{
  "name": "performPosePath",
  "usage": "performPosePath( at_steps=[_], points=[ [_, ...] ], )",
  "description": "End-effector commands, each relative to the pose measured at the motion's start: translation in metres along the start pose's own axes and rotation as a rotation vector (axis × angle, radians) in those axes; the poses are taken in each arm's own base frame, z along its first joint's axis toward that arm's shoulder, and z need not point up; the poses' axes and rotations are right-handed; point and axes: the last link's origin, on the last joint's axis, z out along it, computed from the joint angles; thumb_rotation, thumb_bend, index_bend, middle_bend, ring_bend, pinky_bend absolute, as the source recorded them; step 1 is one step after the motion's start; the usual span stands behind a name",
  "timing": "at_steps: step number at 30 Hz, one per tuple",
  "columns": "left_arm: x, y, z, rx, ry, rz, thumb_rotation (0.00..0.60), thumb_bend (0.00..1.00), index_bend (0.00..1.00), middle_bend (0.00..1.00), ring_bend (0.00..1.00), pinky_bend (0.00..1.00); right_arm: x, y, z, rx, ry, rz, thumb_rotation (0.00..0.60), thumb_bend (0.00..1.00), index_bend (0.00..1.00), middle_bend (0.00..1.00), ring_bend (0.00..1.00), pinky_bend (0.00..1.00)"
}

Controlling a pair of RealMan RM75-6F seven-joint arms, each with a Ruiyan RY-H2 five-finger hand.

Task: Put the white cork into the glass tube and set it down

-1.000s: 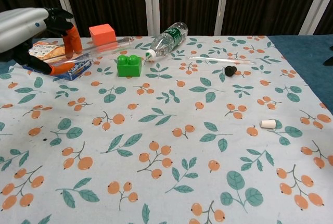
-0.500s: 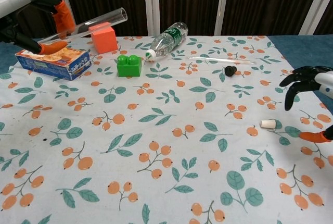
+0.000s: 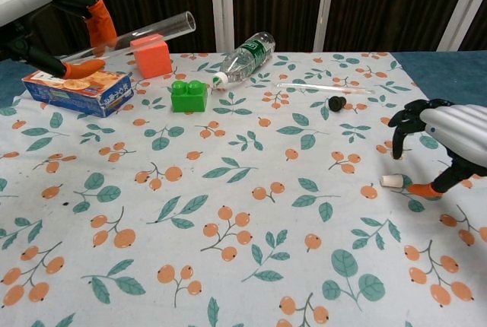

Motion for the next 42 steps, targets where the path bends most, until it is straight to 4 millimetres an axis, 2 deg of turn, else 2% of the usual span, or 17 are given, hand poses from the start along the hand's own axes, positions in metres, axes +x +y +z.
performPosePath(
  at_steps=[1, 17, 28, 32, 42],
  points=[
    [-0.001, 0.001, 0.001, -0.001, 0.0, -0.002, 0.6, 0.75, 0.54, 0.59, 0.09, 0.0, -0.002, -0.002, 0.005, -0.006, -0.004, -0.001, 0.6, 0.26, 0.49, 0.2, 0.03, 0.02],
    [-0.002, 0.001, 0.003, -0.009, -0.001, 0.0, 0.6, 0.75, 0.54, 0.59, 0.09, 0.0, -0.017, -0.007, 0.014, -0.024, -0.036, -0.015, 0.6, 0.32, 0.52, 0.2, 0.03, 0.02],
    [-0.003, 0.002, 0.004, -0.01, -0.003, 0.0, 0.6, 0.75, 0.54, 0.59, 0.09, 0.0, -0.023, -0.004, 0.016, -0.044, -0.053, -0.03, 0.6, 0.36, 0.52, 0.2, 0.03, 0.02],
    [-0.004, 0.002, 0.003, -0.01, -0.004, 0.0, 0.6, 0.75, 0.54, 0.59, 0.09, 0.0, -0.024, -0.003, 0.016, -0.054, -0.054, -0.021, 0.6, 0.41, 0.53, 0.2, 0.03, 0.02],
    [-0.006, 0.005, 0.004, -0.017, -0.011, -0.005, 0.6, 0.75, 0.54, 0.59, 0.09, 0.0, -0.016, -0.01, 0.015, -0.024, -0.025, -0.001, 0.6, 0.44, 0.56, 0.21, 0.03, 0.02]
  ],
)
